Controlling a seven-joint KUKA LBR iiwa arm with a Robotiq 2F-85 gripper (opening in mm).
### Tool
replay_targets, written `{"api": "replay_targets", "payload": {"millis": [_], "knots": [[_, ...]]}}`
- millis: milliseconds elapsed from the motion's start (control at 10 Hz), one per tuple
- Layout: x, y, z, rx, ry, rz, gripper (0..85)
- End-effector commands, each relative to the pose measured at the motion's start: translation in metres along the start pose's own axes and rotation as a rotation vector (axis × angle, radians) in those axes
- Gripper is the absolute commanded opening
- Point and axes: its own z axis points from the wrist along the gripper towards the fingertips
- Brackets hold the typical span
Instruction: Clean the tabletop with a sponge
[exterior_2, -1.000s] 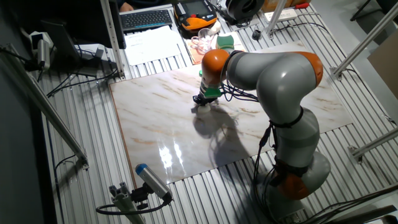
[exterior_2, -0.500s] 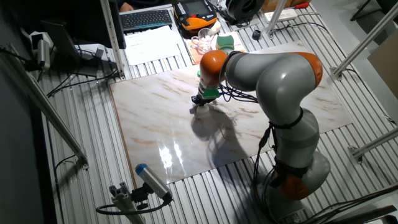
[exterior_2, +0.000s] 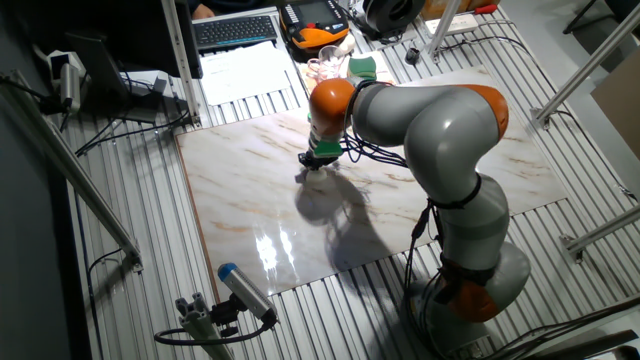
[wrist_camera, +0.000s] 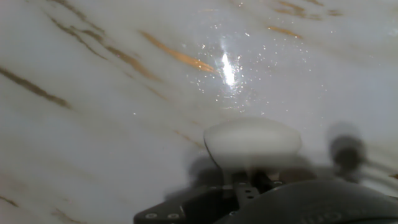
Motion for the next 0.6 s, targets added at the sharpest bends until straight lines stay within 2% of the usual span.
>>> {"api": "replay_targets", "payload": {"millis": [0, 200, 500], "knots": [[-0.002, 0.001, 0.003, 0.000, 0.000, 0.000, 0.0], [-0.006, 0.003, 0.011, -0.009, 0.000, 0.002, 0.0], [-0.008, 0.023, 0.012, 0.001, -0.004, 0.034, 0.0]]}}
